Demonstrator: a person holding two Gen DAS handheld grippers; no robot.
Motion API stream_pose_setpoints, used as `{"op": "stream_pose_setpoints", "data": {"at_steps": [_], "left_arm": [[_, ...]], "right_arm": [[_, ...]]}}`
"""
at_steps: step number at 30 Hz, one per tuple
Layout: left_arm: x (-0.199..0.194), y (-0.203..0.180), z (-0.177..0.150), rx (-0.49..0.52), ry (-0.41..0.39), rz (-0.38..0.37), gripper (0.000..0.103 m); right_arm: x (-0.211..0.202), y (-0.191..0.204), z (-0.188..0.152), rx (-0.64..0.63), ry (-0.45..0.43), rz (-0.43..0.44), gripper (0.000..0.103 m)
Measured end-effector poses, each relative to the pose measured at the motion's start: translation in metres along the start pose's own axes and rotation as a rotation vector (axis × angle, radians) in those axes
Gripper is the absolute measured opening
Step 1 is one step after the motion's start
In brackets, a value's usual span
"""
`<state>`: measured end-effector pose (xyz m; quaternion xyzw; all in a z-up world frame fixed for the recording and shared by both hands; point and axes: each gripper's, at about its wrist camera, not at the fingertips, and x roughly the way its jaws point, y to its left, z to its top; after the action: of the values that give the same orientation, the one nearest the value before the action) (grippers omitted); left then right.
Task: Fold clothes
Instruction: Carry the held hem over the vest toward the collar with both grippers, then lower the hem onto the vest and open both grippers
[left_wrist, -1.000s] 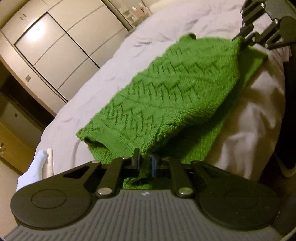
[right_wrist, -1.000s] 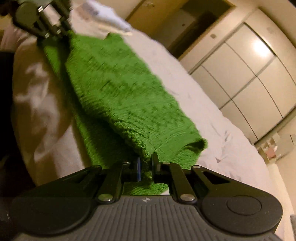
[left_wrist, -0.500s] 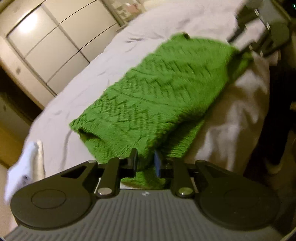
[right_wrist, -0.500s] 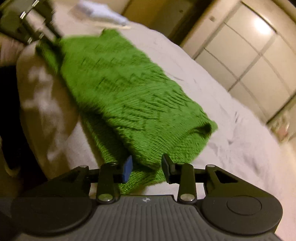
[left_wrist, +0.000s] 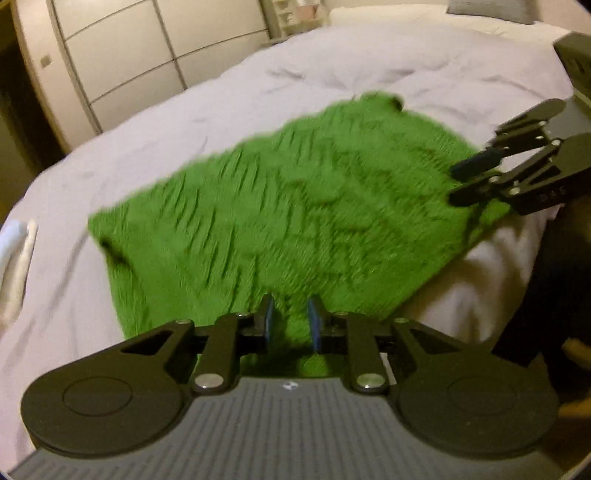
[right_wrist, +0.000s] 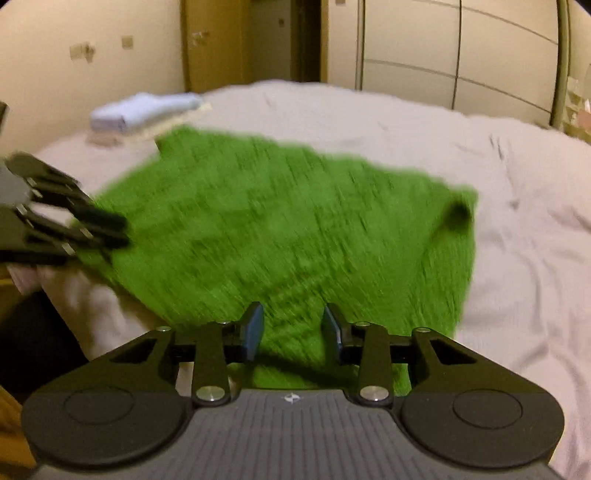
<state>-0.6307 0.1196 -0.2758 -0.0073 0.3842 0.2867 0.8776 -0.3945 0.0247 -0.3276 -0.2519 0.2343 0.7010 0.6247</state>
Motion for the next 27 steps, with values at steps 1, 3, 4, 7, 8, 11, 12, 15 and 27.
{"op": "stream_pose_setpoints", "data": {"at_steps": [1, 3, 4, 7, 8, 11, 12, 15, 27], "left_arm": [[-0.002, 0.006, -0.005, -0.028, -0.002, -0.009, 0.018], [-0.009, 0.015, -0.008, -0.051, -0.001, -0.015, 0.018], [-0.013, 0.018, -0.007, -0.042, 0.006, -0.006, 0.018], [-0.022, 0.026, 0.007, -0.009, 0.005, 0.029, 0.022], [-0.026, 0.030, 0.014, -0.003, -0.004, 0.039, 0.022], [-0.026, 0.046, 0.040, -0.021, -0.065, 0.065, 0.022], [-0.021, 0.053, 0.049, -0.036, -0.083, 0.072, 0.022], [0.003, 0.076, 0.075, -0.088, -0.122, 0.098, 0.022], [0.099, 0.154, 0.054, -0.399, 0.033, 0.099, 0.015]], "right_arm": [[-0.002, -0.004, -0.002, 0.010, 0.001, 0.013, 0.034], [-0.007, -0.013, -0.005, 0.028, 0.002, 0.037, 0.033], [-0.011, -0.016, 0.000, 0.018, 0.017, 0.043, 0.033], [-0.016, -0.022, 0.018, -0.024, 0.060, 0.034, 0.035], [-0.020, -0.026, 0.025, -0.024, 0.047, 0.012, 0.036], [-0.026, -0.048, 0.052, 0.029, -0.026, -0.020, 0.041], [-0.025, -0.057, 0.063, 0.063, -0.060, -0.027, 0.041], [0.000, -0.080, 0.092, 0.110, -0.106, -0.087, 0.041], [0.092, -0.155, 0.087, 0.348, 0.000, -0.073, 0.031]]}}
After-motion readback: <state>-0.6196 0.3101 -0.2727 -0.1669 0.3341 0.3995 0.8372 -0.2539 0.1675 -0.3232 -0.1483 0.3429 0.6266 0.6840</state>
